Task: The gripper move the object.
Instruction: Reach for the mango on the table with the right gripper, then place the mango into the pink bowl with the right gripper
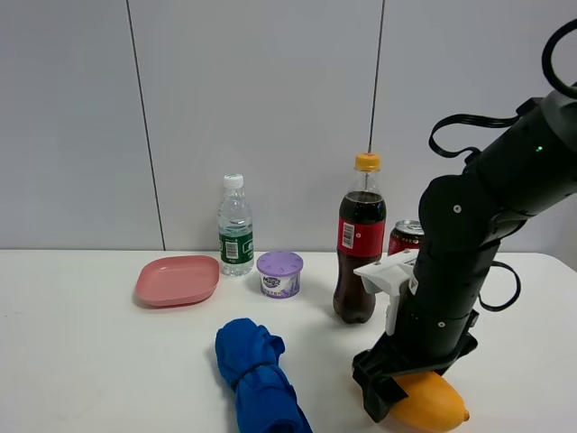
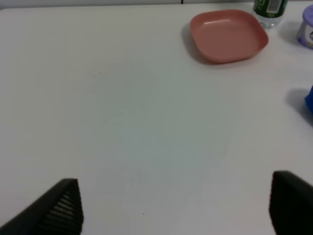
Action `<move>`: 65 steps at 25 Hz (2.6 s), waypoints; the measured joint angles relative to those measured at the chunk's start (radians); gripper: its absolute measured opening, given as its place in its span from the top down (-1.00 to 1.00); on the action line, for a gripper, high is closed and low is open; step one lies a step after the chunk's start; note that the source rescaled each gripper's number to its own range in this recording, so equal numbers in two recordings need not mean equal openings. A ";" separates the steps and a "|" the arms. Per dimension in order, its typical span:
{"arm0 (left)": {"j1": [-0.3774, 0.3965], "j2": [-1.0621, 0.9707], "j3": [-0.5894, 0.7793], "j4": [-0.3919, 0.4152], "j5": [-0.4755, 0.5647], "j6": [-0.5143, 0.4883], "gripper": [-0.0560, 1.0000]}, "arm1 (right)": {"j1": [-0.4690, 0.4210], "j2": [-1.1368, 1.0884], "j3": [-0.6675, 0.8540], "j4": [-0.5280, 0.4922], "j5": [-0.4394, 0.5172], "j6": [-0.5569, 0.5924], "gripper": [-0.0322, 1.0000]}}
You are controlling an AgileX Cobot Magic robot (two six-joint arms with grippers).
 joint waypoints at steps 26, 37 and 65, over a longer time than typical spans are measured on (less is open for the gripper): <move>0.000 0.000 0.000 0.000 0.000 0.000 -1.00 | 0.105 -0.300 -0.001 0.009 0.233 -0.011 0.93; 0.000 0.000 0.000 0.000 0.000 0.000 -1.00 | 0.249 -0.452 -0.248 0.030 0.173 -0.026 0.93; 0.000 0.000 0.000 0.000 0.000 0.000 -1.00 | 0.275 0.561 -1.028 -0.234 -0.345 -0.550 0.93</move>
